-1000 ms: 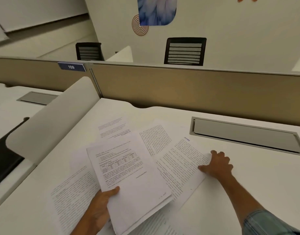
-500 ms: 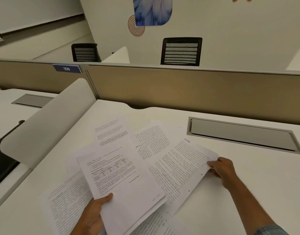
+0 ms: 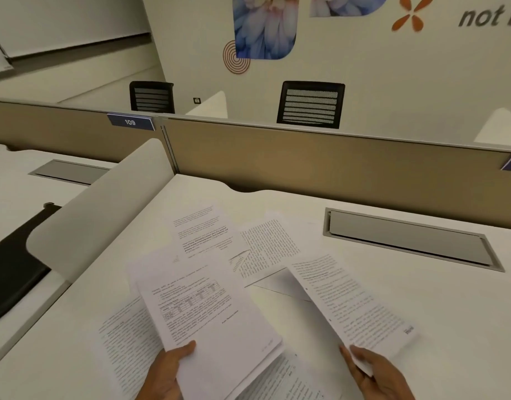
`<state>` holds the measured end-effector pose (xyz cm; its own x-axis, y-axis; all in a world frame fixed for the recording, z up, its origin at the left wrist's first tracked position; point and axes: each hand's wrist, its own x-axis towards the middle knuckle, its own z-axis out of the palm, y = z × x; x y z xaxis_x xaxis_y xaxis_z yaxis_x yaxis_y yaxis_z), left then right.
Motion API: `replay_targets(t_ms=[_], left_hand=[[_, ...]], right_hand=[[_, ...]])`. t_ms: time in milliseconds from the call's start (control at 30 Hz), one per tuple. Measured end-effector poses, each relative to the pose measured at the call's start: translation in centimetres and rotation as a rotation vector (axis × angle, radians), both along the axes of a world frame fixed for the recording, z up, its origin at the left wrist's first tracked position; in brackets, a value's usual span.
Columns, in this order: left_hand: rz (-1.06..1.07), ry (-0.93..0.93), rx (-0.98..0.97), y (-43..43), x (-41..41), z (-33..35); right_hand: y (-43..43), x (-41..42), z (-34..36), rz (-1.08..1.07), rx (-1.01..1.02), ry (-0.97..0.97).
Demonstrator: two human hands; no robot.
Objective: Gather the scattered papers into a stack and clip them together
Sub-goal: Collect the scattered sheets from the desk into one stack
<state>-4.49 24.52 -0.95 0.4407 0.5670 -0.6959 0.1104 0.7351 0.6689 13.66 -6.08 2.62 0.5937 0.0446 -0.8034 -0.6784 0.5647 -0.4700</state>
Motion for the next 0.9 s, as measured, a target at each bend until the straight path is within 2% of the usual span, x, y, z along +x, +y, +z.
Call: replay_targets(t_ms=[200, 367, 433, 667, 833, 900], left_hand=[[-0.123, 0.012, 0.006, -1.9, 0.5, -0.4], [-0.241, -0.048, -0.002, -3.0, 1.1, 0.9], [-0.268, -0.073, 0.027, -3.1, 1.0, 1.2], [-0.344, 0.006, 0.062, -3.2, 0.2, 2.2], [-0.387, -0.012, 0.111, -2.8, 0.0, 1.0], [-0.380, -0.007, 0.127, -2.5, 0.0, 0.5]], right_hand=[[6.2, -7.0, 3.2, 0.138, 0.092, -0.045], [11.0, -12.1, 2.6, 0.228, -0.003, -0.022], [12.4, -13.2, 2.1, 0.199, -0.038, 0.008], [15.5, -15.5, 1.3, 0.165, -0.152, -0.005], [16.5, -17.1, 0.9, 0.325, -0.233, 0.008], [15.6, -17.7, 1.0, 0.454, -0.230, -0.005]])
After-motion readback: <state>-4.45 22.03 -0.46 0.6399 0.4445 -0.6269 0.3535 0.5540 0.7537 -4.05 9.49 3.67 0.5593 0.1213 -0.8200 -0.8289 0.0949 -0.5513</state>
